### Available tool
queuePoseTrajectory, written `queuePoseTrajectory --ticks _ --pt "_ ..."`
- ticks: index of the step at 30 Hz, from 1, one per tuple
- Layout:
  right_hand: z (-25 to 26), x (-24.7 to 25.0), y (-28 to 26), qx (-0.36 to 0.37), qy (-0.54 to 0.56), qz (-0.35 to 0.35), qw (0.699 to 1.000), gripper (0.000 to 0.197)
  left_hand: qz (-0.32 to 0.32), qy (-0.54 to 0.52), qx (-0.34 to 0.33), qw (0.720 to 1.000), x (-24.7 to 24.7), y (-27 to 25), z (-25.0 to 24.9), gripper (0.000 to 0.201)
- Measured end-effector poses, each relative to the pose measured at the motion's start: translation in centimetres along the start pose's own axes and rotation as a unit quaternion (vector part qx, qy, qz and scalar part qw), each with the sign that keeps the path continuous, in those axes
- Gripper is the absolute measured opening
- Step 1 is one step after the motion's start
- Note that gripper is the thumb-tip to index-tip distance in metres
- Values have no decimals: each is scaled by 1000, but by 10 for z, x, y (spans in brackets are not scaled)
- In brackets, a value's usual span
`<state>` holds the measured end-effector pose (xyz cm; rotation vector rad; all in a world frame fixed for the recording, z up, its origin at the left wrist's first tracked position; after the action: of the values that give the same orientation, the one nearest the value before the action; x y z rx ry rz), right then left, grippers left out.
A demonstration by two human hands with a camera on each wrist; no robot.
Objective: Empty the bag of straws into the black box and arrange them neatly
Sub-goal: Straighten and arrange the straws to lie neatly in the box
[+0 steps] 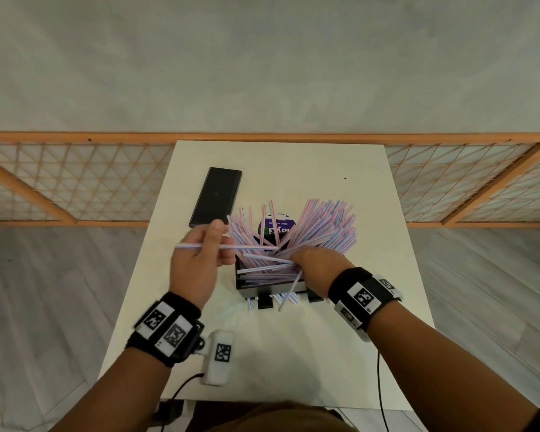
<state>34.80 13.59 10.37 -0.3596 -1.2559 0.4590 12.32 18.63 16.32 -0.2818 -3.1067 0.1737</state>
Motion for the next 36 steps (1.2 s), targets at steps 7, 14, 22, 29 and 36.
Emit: queuePoseTrajectory --ticks 7,14,22,29,36 --pt "13 22 -1 70 83 -73 991 33 14 38 47 998 8 7 8 30" --pt "20 22 9 49 -25 -55 997 32 51 105 95 989 -24 8 41 35" --pt "14 20 7 25 -22 -46 998 32 10 60 118 991 -20 6 47 38" --pt "19 13 2 12 -81 -47 996 22 -54 73 56 994 14 9 39 18" --pt "44 15 -2 48 -116 -84 989 16 -22 54 93 994 6 7 51 14"
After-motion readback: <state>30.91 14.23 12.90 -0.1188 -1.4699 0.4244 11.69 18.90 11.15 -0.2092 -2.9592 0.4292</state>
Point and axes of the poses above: each hand's wrist, its own y-axis towards the middle knuckle, its own x-axis out of the back of the hand, z = x × y, the point moved 6 cm from there along y, towards the middle knuckle, and after that the axes turned 7 degrees about z, right-handed, at the moved point
